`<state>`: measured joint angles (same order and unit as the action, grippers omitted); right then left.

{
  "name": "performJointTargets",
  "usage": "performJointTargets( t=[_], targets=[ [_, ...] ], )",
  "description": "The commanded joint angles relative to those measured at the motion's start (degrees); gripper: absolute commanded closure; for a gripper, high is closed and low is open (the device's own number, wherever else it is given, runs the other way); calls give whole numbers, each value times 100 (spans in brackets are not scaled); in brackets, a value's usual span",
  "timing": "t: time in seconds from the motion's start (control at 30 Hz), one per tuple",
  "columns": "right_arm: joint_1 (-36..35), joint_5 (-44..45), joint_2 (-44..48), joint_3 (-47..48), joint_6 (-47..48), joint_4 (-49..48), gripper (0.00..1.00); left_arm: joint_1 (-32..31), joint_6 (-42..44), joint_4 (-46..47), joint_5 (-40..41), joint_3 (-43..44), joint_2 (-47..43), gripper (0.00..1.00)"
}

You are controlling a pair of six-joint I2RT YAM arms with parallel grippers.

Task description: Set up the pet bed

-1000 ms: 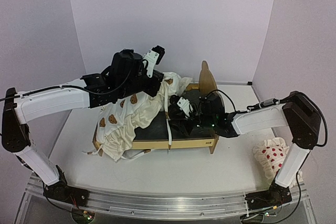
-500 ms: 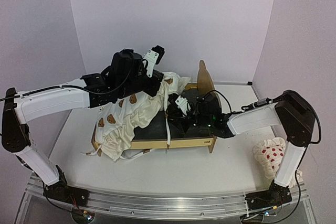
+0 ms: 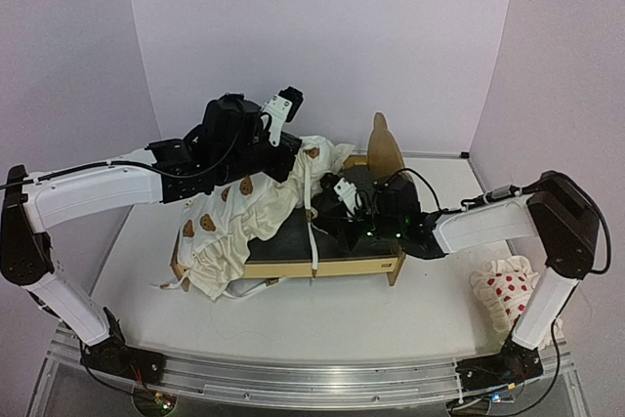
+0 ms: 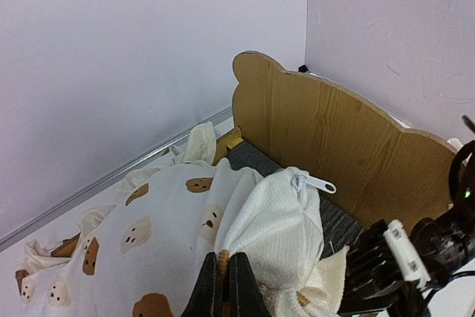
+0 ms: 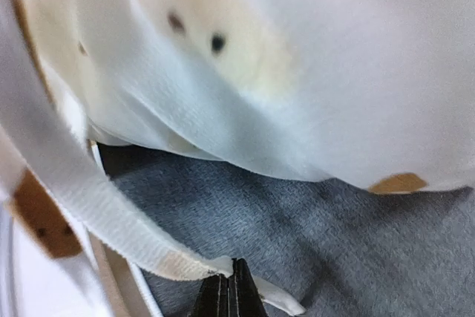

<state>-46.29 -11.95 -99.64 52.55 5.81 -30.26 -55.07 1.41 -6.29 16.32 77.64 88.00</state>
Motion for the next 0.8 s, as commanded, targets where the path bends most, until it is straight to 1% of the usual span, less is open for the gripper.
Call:
performJointTargets(
  t=[0.0,0.17,0.3,0.57,0.77],
  targets=[
    [26,116,918,84,-643,877,100,17,-69,439,-140,-59,-497,100],
    [26,232,1369,284,-1161,1909,100,14,-76,450,-346,-119,-443,100],
    [25,438,1558,326,-1433,2386,100,21,-88,483,-436,-178,-405,100],
    [15,573,1477,248,-1929,2638,100,15,-88,427,-613,-134,-253,100],
    [-11,515,1366,246,-2089,2717,100,13,-88,421,-662,-147,-206,100]
  ],
)
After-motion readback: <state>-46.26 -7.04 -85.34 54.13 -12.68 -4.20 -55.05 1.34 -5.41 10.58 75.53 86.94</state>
